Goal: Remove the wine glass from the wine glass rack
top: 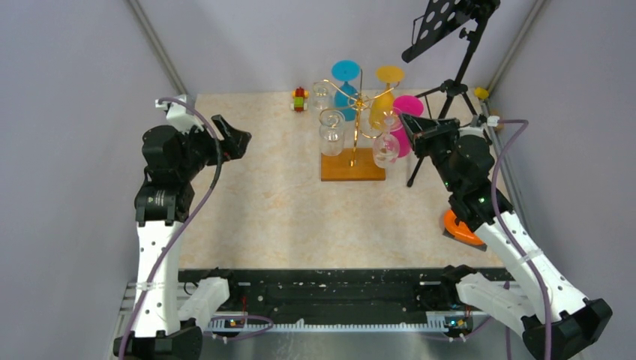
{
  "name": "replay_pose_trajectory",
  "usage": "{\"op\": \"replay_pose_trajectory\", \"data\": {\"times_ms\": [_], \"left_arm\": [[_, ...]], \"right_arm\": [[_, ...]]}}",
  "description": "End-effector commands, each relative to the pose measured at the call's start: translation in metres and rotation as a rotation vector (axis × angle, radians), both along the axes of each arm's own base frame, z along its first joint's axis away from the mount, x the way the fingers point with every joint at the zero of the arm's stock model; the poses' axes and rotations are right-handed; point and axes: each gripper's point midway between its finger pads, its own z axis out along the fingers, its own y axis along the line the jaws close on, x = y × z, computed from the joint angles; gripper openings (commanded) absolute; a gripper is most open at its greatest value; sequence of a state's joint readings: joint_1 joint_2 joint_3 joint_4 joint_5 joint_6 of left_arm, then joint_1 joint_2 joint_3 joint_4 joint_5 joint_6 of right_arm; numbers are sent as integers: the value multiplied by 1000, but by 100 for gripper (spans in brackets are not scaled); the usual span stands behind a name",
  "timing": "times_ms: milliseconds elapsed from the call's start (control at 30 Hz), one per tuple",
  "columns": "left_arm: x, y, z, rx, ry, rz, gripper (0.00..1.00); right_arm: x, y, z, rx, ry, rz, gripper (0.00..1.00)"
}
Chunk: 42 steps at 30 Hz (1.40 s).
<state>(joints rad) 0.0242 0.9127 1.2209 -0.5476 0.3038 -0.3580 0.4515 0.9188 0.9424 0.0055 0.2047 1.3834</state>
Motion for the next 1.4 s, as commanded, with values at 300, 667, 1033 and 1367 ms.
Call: {"op": "replay_pose_trajectory", "data": {"times_ms": [300, 667, 1033, 1367], "left_arm": [[-25, -111, 23, -266, 20, -583, 95], [-74, -230, 6, -524, 249, -822, 91], [-111, -293, 19, -619, 353, -931, 80], [-106, -313, 12, -673, 427, -902, 42]], "right_arm": [[-67, -5, -18, 19, 54, 128, 0], [-111, 27, -29, -37, -31, 413, 0], [-127, 44, -26, -59, -117, 548, 0], [-135, 49, -16, -50, -173, 600, 0]]}}
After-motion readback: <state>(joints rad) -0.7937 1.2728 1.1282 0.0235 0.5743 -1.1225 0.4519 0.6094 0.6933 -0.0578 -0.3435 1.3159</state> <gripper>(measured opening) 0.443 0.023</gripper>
